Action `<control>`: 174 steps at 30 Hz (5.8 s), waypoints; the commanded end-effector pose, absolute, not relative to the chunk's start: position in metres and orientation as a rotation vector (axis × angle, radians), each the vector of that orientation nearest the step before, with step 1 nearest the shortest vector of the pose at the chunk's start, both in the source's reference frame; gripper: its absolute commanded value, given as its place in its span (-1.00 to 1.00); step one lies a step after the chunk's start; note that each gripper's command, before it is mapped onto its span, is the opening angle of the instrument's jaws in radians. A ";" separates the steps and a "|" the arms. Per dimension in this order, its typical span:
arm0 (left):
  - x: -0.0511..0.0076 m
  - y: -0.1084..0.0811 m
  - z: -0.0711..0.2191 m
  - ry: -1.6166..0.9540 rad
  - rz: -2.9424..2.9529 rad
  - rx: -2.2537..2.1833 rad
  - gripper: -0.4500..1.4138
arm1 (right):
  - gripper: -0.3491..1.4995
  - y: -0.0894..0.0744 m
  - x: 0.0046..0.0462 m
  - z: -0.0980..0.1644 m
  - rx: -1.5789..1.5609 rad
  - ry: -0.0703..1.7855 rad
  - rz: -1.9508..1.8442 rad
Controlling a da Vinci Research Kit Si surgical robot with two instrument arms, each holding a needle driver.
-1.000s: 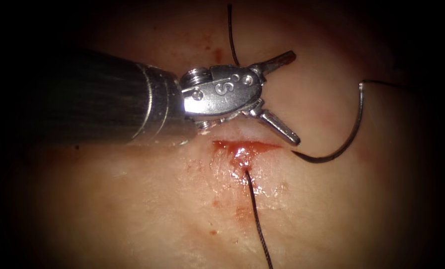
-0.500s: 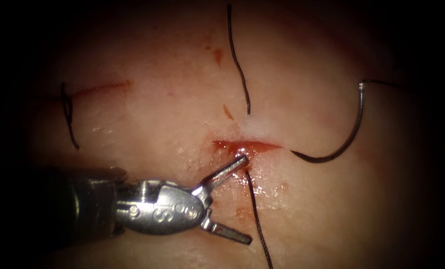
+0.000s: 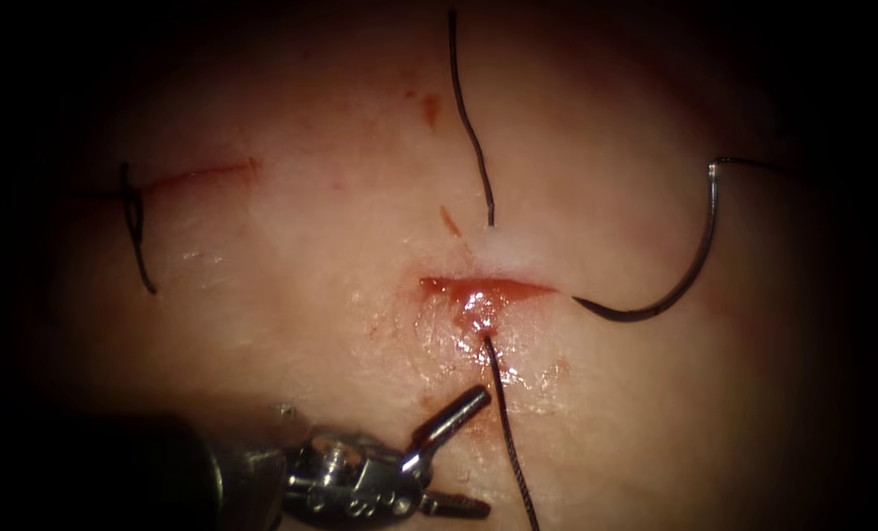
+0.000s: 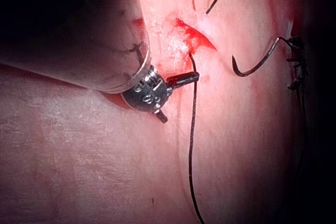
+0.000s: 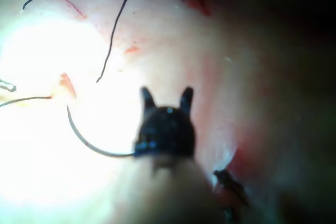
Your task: Wound Closure
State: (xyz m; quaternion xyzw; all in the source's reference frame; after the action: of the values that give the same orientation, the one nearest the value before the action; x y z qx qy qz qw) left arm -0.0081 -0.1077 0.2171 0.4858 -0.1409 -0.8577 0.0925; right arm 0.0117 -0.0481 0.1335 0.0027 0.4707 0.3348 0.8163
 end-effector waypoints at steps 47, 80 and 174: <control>-0.0160 -0.112 0.214 -0.379 -2.542 1.634 -1.00 | 0.84 -0.050 0.0132 0.135 0.023 1.027 0.682; -0.0082 -0.103 0.208 0.032 -2.239 2.229 -1.00 | 0.75 -0.065 0.0370 0.140 0.225 1.136 0.274; -0.0045 -0.102 0.208 -0.181 -2.775 1.787 0.30 | -1.00 -0.067 0.0380 0.142 0.351 0.905 0.219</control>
State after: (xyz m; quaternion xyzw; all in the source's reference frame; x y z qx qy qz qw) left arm -0.0040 -0.1012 0.2071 0.5357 -0.0597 -0.8384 -0.0812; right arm 0.0373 -0.0670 0.1418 0.1675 0.4335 0.1056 0.8791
